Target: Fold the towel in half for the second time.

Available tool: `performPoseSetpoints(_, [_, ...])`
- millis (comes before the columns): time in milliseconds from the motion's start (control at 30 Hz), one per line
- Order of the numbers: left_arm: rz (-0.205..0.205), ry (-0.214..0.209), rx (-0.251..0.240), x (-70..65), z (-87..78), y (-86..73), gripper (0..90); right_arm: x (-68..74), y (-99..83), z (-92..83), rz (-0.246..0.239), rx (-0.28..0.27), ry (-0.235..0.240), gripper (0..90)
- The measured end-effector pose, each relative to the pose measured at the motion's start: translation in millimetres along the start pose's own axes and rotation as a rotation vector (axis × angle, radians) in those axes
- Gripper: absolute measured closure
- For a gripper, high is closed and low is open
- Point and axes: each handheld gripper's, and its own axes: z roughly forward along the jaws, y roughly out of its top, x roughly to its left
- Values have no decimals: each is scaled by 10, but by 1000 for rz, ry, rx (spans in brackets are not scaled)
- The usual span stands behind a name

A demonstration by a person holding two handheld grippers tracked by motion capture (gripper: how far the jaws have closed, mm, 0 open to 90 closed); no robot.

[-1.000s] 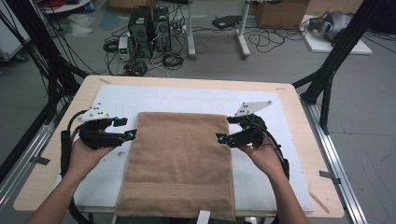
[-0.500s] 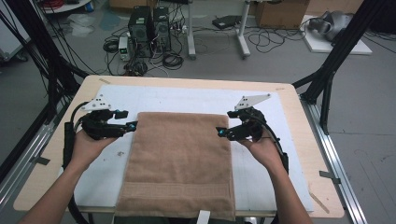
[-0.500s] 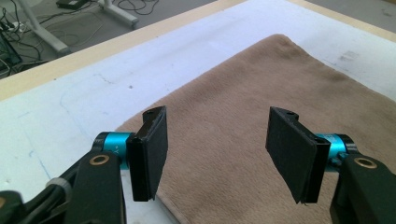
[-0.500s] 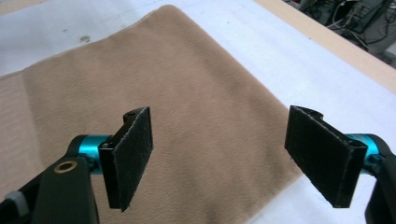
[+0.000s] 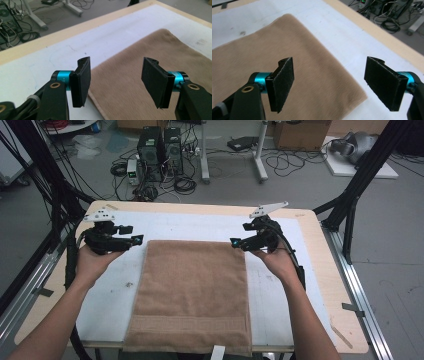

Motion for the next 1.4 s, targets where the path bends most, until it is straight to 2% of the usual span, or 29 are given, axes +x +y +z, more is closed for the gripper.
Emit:
performPoseSetpoints(100, [4,26,14,94,124,44,421,-110,12,96,23,4,-16,237])
performPoseSetpoints(200, [8,46,24,189,259,-9,440,-220,-51,228,35,34,-31,238])
performPoseSetpoints(300, [-10,48,88,256,420,-96,439,-300,-159,342,49,47,-46,242])
performPoseSetpoints(333, [-15,56,95,266,477,-146,440,-329,-208,390,61,55,-48,241])
performPoseSetpoints(367, [-17,58,89,273,503,-181,441,-368,-263,453,75,84,-49,241])
performPoseSetpoints(400, [-29,71,73,277,544,-244,442,-382,-304,483,72,83,-57,244])
performPoseSetpoints(467, [-47,68,75,294,604,-339,450,-410,-413,536,87,80,-69,257])
performPoseSetpoints(533, [-72,72,114,308,690,-453,445,-461,-491,610,123,125,-42,257])
performPoseSetpoints(567, [-77,74,122,311,711,-489,444,-464,-511,634,117,144,-40,257])
performPoseSetpoints(700, [-101,69,188,306,816,-596,420,-466,-532,695,118,151,-49,262])
performPoseSetpoints(733, [-97,68,197,298,832,-601,421,-462,-533,709,115,151,-54,262])
performPoseSetpoints(867, [-84,54,177,253,858,-590,420,-448,-550,746,116,146,-65,271])
performPoseSetpoints(933, [-76,54,168,238,853,-583,414,-419,-617,714,103,97,-100,306])
performPoseSetpoints(1067, [-91,39,142,234,836,-585,412,-427,-770,703,140,96,-95,305])
performPoseSetpoints(1100, [-95,38,132,227,831,-593,412,-429,-801,702,147,90,-93,305])
performPoseSetpoints(1133, [-90,50,95,206,817,-627,416,-423,-827,706,161,88,-86,305])
performPoseSetpoints(1200, [-95,74,68,198,797,-692,428,-413,-870,715,160,91,-92,305])
performPoseSetpoints(1267, [-129,69,110,224,817,-762,422,-405,-906,735,169,96,-88,305])
performPoseSetpoints(1333, [-127,70,149,229,839,-795,415,-400,-926,759,183,105,-86,309])
performPoseSetpoints(1400, [-124,76,162,219,864,-806,419,-389,-948,797,184,107,-86,336])
